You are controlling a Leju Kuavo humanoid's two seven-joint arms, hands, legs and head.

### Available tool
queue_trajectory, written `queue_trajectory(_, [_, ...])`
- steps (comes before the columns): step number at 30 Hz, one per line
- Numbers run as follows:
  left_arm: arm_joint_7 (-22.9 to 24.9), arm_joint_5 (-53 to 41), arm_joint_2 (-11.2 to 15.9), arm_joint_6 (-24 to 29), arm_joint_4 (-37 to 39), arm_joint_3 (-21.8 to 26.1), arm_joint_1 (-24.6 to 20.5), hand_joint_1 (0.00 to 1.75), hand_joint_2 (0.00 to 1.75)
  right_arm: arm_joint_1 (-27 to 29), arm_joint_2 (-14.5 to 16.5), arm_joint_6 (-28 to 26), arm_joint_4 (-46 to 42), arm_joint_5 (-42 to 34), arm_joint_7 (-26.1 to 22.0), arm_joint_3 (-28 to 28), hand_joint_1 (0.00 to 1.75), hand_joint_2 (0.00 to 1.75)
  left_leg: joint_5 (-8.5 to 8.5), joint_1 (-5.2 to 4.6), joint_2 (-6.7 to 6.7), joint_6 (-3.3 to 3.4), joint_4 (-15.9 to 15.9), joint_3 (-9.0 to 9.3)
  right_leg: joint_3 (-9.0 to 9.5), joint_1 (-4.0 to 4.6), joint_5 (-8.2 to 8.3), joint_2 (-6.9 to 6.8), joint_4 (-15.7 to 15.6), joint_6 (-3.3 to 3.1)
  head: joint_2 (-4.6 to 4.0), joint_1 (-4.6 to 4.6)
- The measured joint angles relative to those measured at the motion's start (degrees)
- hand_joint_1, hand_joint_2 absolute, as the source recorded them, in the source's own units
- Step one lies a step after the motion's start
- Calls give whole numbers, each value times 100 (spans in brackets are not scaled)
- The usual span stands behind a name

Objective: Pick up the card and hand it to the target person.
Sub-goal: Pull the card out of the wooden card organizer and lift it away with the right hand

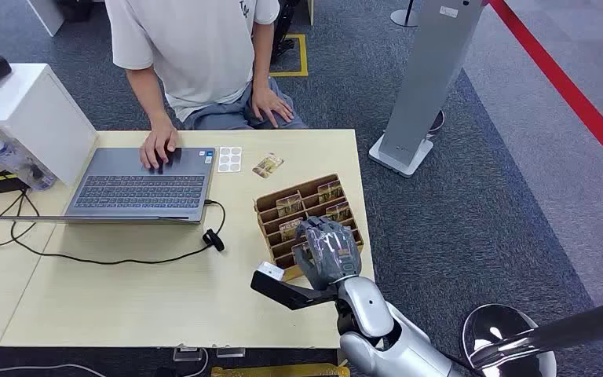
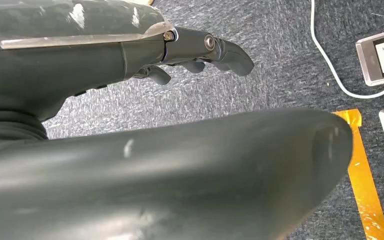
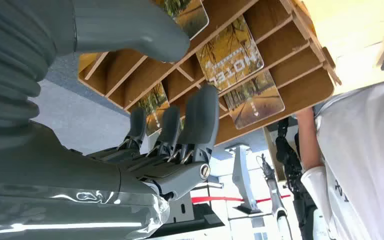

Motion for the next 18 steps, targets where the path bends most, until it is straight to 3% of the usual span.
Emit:
queue_trajectory(7, [23, 0, 0, -6, 0, -3, -11, 0, 0, 0, 25, 3, 202, -103, -114, 23, 92, 175, 0, 0, 0, 0, 0, -1, 0, 0, 0, 0, 0, 0, 0, -4])
queue_trajectory(13, [34, 0, 0, -8, 0, -12, -18, 0, 0, -12, 63, -53, 457, -238, -197, 49, 110, 175, 0, 0, 0, 0, 0, -2, 0, 0, 0, 0, 0, 0, 0, -3])
queue_trajectory(18, [47, 0, 0, -8, 0, -53, -24, 0, 0, -32, 76, -113, 660, -328, -236, 54, 111, 175, 0, 0, 0, 0, 0, -2, 0, 0, 0, 0, 0, 0, 0, -2])
